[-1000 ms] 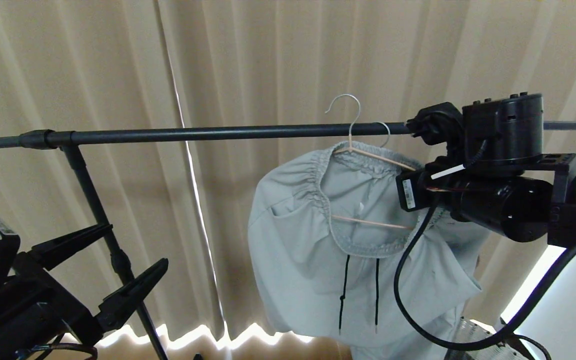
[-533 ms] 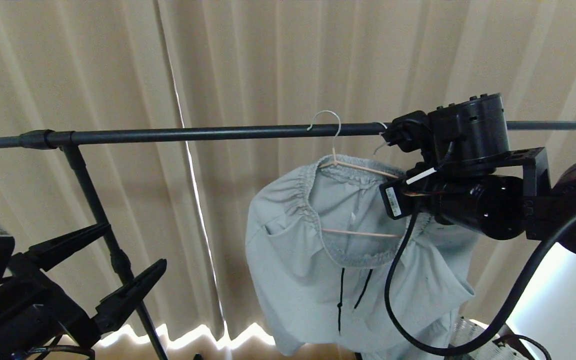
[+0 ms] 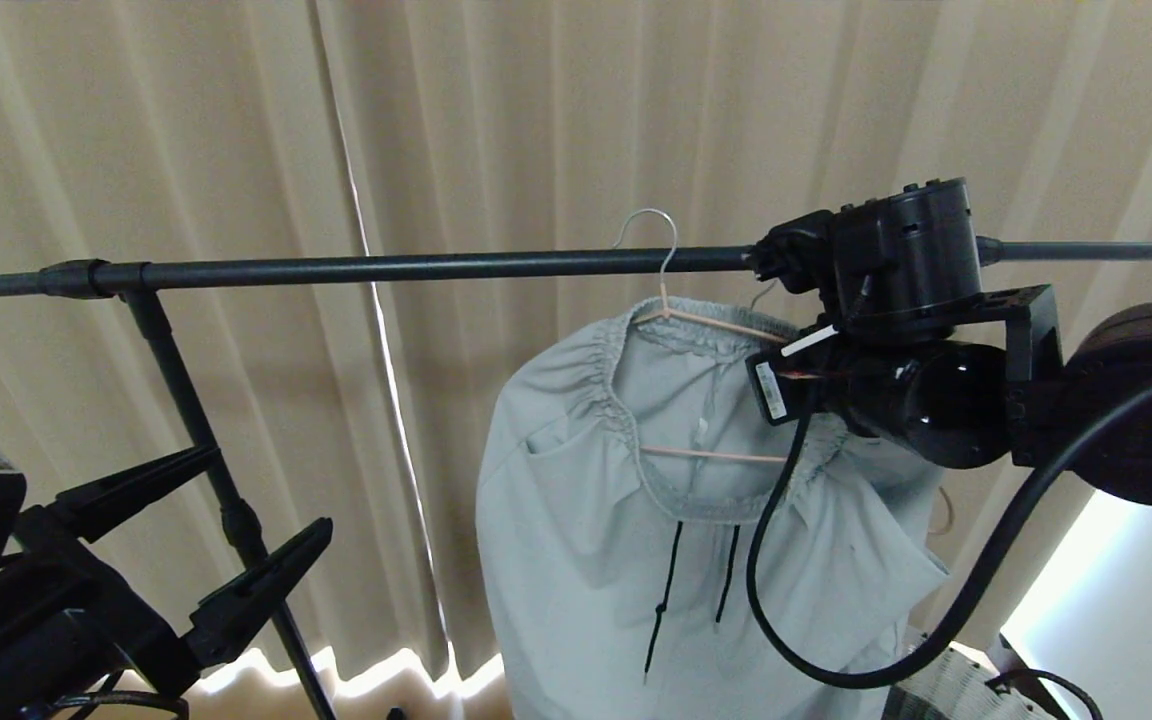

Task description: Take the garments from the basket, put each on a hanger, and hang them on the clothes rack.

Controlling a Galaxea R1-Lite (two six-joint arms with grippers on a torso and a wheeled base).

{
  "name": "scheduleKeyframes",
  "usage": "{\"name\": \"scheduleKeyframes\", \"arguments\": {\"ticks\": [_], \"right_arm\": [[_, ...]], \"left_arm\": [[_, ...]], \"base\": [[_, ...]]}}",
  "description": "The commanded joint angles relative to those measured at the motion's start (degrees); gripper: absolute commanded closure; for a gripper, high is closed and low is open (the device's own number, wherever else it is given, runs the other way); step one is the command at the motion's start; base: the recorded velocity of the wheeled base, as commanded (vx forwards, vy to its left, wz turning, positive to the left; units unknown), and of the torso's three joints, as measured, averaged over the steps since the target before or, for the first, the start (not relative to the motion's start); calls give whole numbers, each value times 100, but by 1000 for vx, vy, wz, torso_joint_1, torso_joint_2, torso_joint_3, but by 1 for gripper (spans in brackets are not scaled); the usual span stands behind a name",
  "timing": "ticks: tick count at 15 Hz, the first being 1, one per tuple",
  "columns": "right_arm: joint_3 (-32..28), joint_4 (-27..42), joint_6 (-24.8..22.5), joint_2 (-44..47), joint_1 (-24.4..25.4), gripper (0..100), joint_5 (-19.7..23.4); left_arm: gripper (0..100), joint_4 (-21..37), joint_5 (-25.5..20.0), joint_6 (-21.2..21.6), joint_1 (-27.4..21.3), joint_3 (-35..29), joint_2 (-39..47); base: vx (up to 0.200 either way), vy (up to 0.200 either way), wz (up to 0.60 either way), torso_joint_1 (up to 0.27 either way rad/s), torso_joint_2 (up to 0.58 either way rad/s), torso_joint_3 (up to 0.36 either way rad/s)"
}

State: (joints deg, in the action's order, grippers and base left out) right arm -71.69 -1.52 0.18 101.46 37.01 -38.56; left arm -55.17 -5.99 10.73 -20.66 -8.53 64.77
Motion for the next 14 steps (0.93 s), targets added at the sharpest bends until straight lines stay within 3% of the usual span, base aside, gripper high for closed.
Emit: {"name": "scheduleKeyframes", "arguments": {"ticks": [1,14], "right_arm": [[-170,12,-1,198,-1,100,-170],[-196,29,-423,322,509,100,-345]], "left_arm": [[0,-2,1,-1,1,1,1],[0,-2,1,-1,1,-8,-131]], "base": [[0,0,0,0,0,0],[0,0,0,0,0,0]]}}
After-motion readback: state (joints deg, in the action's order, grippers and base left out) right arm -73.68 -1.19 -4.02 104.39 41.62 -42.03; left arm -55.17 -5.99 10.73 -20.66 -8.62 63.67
